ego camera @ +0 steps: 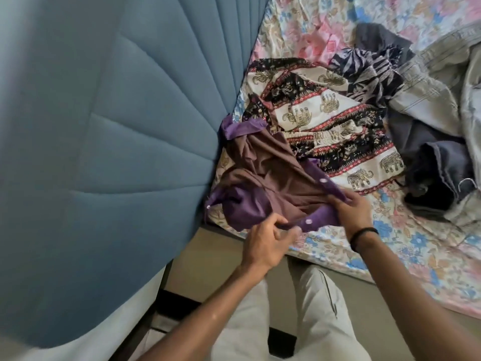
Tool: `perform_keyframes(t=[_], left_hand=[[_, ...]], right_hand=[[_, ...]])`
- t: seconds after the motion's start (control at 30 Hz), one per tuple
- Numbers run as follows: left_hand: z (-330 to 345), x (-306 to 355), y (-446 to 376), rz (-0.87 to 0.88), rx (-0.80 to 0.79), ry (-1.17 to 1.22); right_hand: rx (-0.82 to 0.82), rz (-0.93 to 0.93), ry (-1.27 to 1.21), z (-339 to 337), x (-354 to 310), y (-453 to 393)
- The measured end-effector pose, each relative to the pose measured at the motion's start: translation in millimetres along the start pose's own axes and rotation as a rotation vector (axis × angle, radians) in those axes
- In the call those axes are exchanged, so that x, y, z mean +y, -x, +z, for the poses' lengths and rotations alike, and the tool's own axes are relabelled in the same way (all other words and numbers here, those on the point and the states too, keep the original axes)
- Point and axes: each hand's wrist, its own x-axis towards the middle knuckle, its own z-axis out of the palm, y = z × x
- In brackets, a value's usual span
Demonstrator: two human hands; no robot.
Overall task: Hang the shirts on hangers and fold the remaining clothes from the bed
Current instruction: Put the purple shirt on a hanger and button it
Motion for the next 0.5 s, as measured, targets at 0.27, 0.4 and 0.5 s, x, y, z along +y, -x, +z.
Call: perform_keyframes(t=[0.27, 0.4, 0.5], left_hand=[[-7, -57, -66, -0.690, 0.239, 0.689], [-3, -80, -82, -0.710, 0.408, 0.761], [-2, -117, -100, -0.895, 0.521, 1.063]], right_hand=[[0.610, 0.174, 0.334, -97, 77, 14], [0.254, -0.397, 0.510, -32, 58, 34], [-0.129, -0.571, 0.615, 40, 26, 54]])
